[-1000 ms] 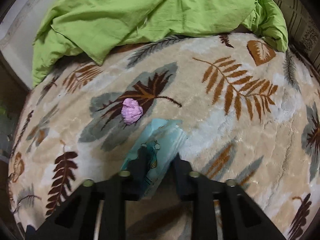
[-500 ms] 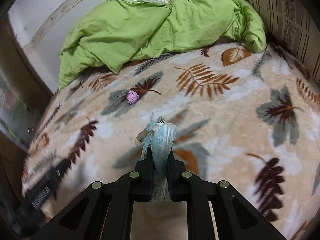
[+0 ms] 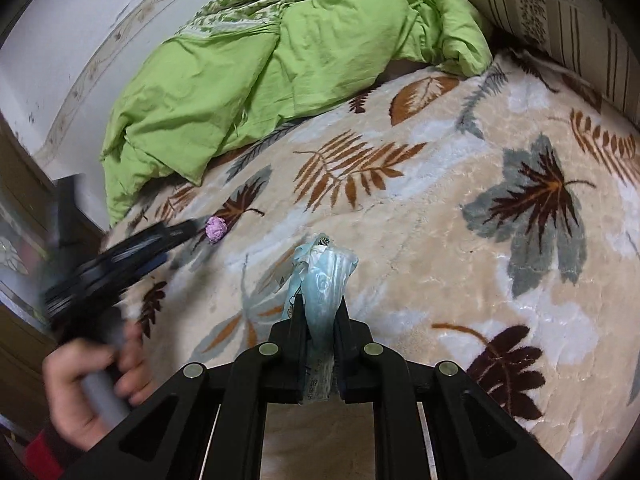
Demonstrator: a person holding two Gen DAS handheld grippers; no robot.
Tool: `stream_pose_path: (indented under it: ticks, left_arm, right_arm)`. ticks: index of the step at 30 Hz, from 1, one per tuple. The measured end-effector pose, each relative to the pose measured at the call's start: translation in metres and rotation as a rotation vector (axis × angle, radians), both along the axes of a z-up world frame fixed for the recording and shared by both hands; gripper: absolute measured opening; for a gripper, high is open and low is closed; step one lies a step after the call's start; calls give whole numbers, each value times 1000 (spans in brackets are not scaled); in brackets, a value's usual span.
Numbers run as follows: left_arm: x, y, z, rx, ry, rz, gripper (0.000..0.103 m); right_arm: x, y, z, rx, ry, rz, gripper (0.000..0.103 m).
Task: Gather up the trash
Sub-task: 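Grasp the small pink wrapper with the left tool while the right holds the teal packet, then carry both items over the red wastebasket and open both tools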
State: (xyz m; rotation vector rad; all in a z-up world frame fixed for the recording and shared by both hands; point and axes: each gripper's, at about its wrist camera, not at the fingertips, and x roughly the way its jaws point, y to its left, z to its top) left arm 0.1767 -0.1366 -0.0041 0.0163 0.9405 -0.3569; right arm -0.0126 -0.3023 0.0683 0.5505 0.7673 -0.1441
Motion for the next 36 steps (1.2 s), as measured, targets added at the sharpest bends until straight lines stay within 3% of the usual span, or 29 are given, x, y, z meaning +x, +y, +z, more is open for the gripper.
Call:
stream_pose_path:
  ticks: [1,4,9,16,20,27,30,36]
  left_arm:
    - [5,-4,-6,16,3,-2,37]
    - [13,-7,-19,33,2,-1,27]
    - [-13,3,-4,-10,-27,-35,26]
    - [-112,5,47,-86,-63,-192,26]
    - [-181,-15,80,-130,-88,-345,26]
    - [-319,-91,127,-253,-49,-708,26]
    - [-368,-122,135,-274,-18,-836,26]
    - [-438,-172,128,-242,33,-996,26]
  right_arm:
    - [0,-1,1,3,-5,1,11]
    - [-2,-4,4,20,-22,-4,11]
    - [-5,-6,9,20,-32,-15,11]
    - [-46,-14,37,-12,-60,-30,11]
    - [-110,-29,60,-49,-53,-46,11]
    - [-261,-66,95,-81,-25,-221,11]
    - [-324,-83,102,-76,-8,-334,11]
    - [-400,-103,97,-89,38,-478,12]
